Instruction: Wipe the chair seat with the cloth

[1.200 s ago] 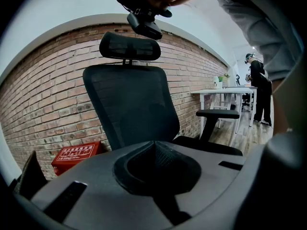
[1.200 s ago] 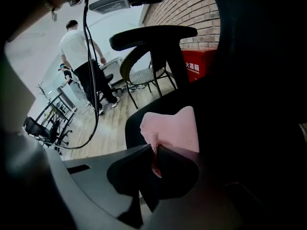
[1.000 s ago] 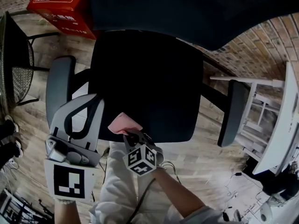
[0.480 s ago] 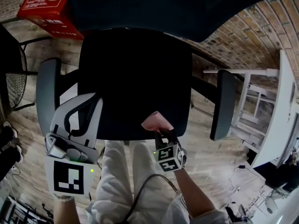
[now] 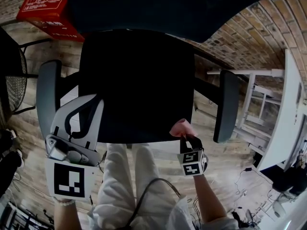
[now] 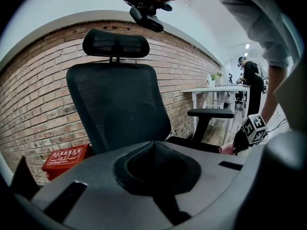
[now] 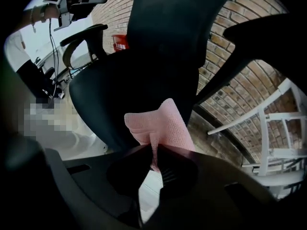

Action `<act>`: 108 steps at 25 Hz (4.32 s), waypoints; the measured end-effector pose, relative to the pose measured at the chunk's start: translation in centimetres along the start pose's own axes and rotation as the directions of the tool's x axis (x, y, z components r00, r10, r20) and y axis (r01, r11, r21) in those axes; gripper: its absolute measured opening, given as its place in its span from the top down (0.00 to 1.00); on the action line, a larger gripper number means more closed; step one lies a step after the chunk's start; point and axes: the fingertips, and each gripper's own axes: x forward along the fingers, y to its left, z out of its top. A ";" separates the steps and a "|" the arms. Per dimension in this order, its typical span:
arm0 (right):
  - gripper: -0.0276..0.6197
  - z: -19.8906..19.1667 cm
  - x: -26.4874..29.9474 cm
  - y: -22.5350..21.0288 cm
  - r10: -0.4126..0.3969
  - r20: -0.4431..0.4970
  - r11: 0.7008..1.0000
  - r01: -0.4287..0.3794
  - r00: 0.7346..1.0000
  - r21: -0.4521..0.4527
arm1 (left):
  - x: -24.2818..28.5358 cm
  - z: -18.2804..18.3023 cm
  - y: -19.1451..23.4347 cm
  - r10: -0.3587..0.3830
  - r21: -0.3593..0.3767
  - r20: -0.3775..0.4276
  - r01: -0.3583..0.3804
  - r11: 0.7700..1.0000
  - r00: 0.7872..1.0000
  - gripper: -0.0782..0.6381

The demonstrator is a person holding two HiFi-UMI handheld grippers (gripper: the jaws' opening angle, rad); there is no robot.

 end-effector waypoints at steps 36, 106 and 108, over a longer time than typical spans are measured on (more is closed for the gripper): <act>0.87 16.0 1.6 34.4 0.598 0.075 0.771 -0.547 0.798 -0.325 | -1.5 -4.2 3.4 0.040 -0.107 -0.015 -0.041 0.993 0.999 0.87; 0.87 36.1 -48.1 -2.1 0.060 0.813 0.997 -0.071 0.580 -0.023 | -18.2 34.2 5.7 0.135 0.062 0.281 -0.158 0.985 0.950 0.87; 0.87 36.1 -48.0 -2.0 0.062 0.813 0.997 -0.072 0.578 -0.025 | -18.2 34.0 5.7 0.137 0.062 0.276 -0.160 0.985 0.951 0.87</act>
